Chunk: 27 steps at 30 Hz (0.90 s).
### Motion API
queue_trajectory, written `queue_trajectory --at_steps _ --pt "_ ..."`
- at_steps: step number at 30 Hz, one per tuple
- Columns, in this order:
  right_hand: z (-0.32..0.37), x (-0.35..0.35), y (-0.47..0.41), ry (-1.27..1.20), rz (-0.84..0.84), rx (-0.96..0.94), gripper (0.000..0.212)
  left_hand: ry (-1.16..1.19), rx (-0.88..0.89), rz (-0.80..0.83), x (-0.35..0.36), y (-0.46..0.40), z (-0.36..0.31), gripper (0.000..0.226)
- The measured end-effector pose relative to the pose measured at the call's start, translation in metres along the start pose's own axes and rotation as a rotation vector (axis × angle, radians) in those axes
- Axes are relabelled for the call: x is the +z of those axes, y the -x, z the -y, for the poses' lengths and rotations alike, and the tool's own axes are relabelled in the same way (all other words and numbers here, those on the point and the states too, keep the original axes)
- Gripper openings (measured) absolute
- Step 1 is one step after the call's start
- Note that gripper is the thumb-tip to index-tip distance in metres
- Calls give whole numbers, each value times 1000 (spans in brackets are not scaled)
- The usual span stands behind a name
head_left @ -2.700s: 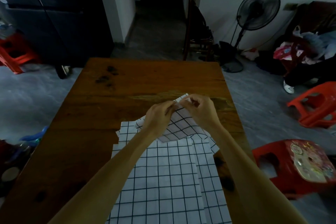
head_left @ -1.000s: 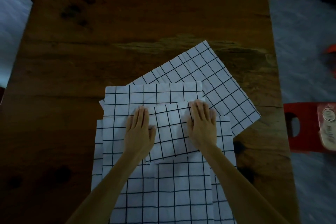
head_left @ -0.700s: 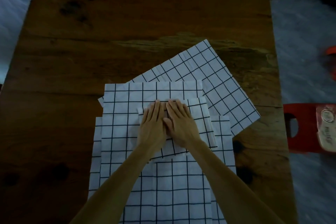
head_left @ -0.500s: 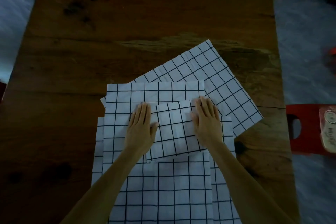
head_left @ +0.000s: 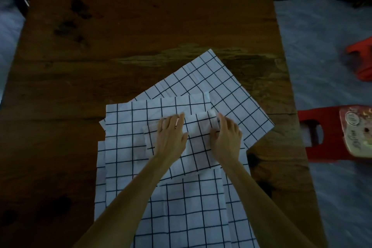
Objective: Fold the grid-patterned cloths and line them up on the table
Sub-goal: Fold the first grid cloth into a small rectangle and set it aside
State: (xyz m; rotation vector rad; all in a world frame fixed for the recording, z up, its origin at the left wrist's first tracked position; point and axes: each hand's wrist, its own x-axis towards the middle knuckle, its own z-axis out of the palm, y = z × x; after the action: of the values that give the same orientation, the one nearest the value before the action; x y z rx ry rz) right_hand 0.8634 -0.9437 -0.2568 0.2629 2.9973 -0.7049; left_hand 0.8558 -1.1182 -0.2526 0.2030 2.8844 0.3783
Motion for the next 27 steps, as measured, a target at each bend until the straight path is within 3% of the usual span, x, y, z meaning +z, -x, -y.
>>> queue_trajectory --at_steps 5,10,13,17,21,23,27 --pt "5 -3 -5 -77 79 63 62 51 -54 23 -6 -14 -10 64" --pt "7 -7 -9 -141 125 135 62 134 -100 36 -15 -23 -12 28" --pt "9 -12 -10 -162 145 126 63 309 -93 53 -23 -22 -10 9" --pt "11 -21 -14 -256 207 131 61 593 -43 83 -46 -19 -4 13" --pt "16 -44 -21 -476 222 205 23 606 -20 68 -67 -16 9 7" --pt "25 -59 -22 -577 213 210 21 591 -22 126 -75 -12 15 14" --pt "41 -88 -18 -481 122 47 20 652 2 125 -95 -4 18 28"
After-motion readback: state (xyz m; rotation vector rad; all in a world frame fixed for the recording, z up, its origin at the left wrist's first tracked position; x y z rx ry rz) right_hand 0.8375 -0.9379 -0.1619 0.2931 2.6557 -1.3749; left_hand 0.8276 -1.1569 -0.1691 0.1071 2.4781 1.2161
